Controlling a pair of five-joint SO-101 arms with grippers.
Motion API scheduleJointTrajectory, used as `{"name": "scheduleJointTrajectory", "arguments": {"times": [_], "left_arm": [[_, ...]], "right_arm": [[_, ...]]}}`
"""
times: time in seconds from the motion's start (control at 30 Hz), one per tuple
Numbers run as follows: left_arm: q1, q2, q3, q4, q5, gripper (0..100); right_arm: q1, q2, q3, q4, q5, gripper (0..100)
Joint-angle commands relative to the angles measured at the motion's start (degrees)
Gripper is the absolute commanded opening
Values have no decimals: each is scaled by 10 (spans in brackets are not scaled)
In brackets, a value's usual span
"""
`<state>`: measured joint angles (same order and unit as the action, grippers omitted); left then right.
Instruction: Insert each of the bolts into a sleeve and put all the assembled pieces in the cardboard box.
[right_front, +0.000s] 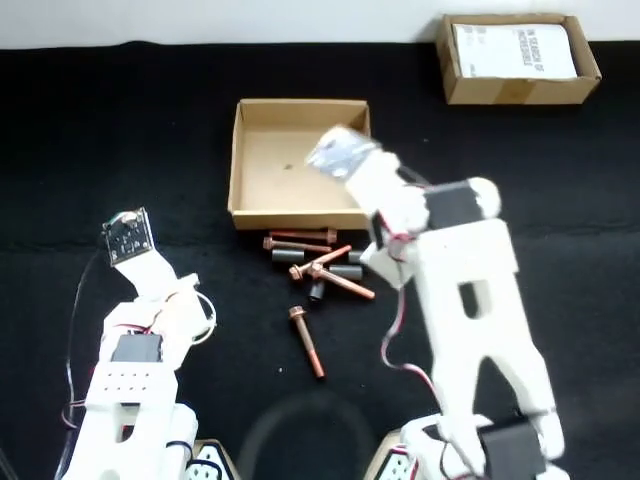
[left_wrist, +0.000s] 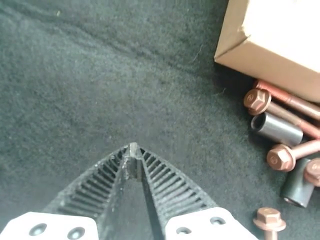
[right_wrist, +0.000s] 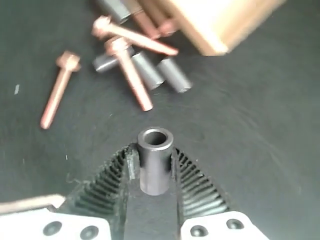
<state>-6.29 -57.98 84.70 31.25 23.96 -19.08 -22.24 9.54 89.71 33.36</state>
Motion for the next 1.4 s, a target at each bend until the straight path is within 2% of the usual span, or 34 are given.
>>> {"name": "scheduleJointTrajectory", "arguments": {"times": [0.0, 0.17, 0.33, 0.4, 0.47, 0.53, 0.63, 0.77, 0.9, 1.03, 1.13, 1.23, 1.37], "left_arm": [[-2, 2, 4, -15, -1, 9], [36, 0, 27, -22, -3, 9], [66, 0, 35, -20, 0, 9], [70, 0, 21, -11, 0, 9], [72, 2, -24, 62, 3, 9], [81, 3, -102, 174, 20, 9], [117, 3, -231, 324, 27, 9], [183, 3, -309, 416, 25, 9], [234, 7, -303, 424, -14, 10], [284, 65, -288, 424, -15, 10], [286, 146, -290, 415, -15, 11], [288, 233, -291, 371, -4, 18], [305, 332, -335, 337, 61, 143]], "right_arm": [[51, -90, -4, -2, -94, 7], [109, -216, 73, 2, -167, 7], [163, -356, 211, 0, -182, 7], [220, -416, 276, -11, -181, 7], [274, -476, 327, -31, -176, 7], [323, -538, 371, -40, -140, 7], [363, -632, 445, -57, -122, 7], [399, -749, 521, -104, -120, 7], [403, -823, 596, -139, -119, 8], [406, -827, 682, -153, -120, 8], [406, -827, 723, -177, -123, 8], [408, -827, 762, -207, -123, 8], [411, -827, 820, -244, -123, 8]]}}
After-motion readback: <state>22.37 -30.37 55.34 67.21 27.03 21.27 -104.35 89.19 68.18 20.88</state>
